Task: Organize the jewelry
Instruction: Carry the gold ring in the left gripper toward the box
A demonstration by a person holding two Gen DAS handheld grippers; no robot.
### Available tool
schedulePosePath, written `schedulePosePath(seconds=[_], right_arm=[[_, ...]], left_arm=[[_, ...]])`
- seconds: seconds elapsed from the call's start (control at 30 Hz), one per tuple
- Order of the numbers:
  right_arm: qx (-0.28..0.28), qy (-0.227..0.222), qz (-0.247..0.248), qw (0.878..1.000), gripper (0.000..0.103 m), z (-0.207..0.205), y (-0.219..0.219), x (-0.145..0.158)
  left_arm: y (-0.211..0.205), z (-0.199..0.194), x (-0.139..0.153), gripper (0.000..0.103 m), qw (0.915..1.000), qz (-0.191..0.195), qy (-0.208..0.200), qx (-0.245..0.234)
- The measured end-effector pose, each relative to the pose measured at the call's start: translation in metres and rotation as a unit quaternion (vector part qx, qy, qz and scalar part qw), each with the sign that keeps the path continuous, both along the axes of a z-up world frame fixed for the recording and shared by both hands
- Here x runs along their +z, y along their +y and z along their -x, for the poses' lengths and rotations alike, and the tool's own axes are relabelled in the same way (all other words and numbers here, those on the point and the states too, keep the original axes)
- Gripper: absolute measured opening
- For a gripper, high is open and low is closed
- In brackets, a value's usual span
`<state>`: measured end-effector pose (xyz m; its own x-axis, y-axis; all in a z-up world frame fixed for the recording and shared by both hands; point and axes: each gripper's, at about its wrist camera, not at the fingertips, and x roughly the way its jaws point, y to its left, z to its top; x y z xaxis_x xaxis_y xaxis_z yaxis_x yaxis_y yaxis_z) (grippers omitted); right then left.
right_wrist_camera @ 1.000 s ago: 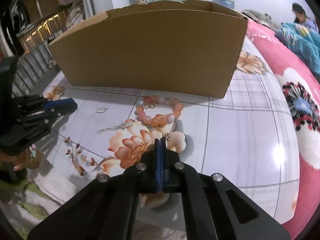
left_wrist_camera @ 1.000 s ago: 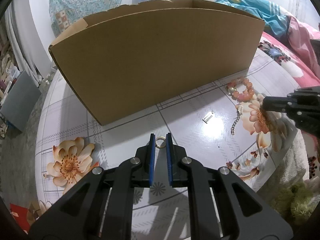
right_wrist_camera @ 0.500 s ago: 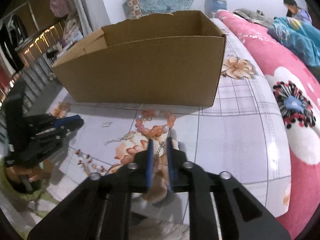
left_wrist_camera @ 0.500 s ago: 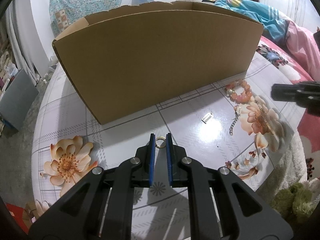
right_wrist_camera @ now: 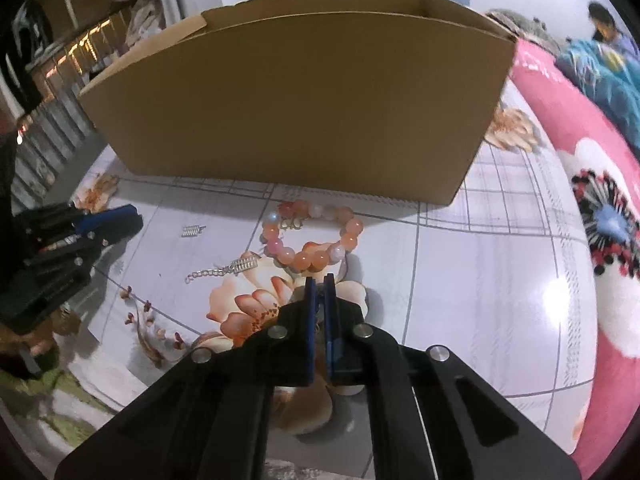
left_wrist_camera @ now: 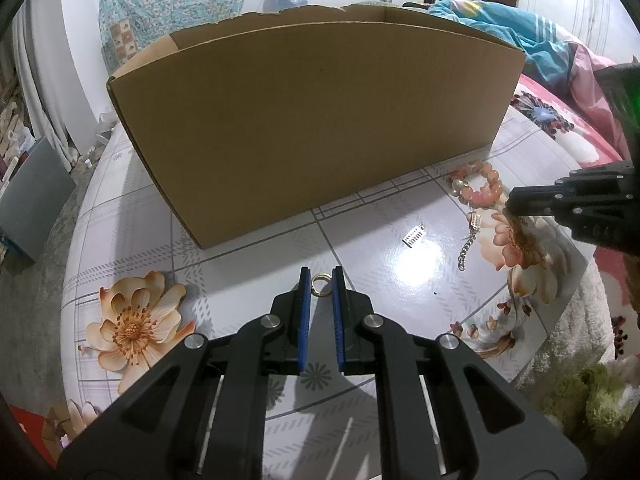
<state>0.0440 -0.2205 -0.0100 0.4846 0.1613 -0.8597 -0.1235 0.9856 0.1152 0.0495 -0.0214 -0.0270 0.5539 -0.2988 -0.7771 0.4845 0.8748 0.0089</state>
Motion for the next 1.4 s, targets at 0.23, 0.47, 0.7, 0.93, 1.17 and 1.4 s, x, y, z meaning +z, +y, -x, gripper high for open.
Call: schedulePosePath(seconds=[0.23, 0.47, 0.7, 0.93, 1.17, 1.4], right_arm=[[-0.044, -0.016, -0.088, 0.995, 0.000, 0.005, -0.034, 0.017], [-0.052, -0.034, -0.092, 0.994, 0.000, 0.015, -0.036, 0.034], [-0.056, -0.011, -0.071, 0.996, 0.002, 0.016, -0.025, 0.016], [-0.024, 0.004, -0.001, 1.000, 0.019, 0.010, 0.001, 0.002], [-0.023, 0.012, 0.006, 1.000, 0.002, 0.003, 0.004, -0.001], [-0.066, 0.007, -0.096, 0.993, 0.001, 0.012, -0.028, 0.008]], left_arm=[[0.002, -0.001, 0.000, 0.009, 1.0000, 0.004, -0.002, -0.003], [0.004, -0.002, 0.000, 0.009, 1.0000, 0.009, -0.003, -0.002], [0.008, -0.002, 0.001, 0.009, 0.9999, 0.015, -0.001, -0.002], [0.011, -0.002, 0.001, 0.009, 0.9999, 0.013, -0.002, -0.005], [0.011, -0.002, 0.001, 0.009, 0.9999, 0.014, -0.002, -0.004], [0.012, -0.004, 0.001, 0.009, 0.9998, 0.016, -0.004, -0.006]])
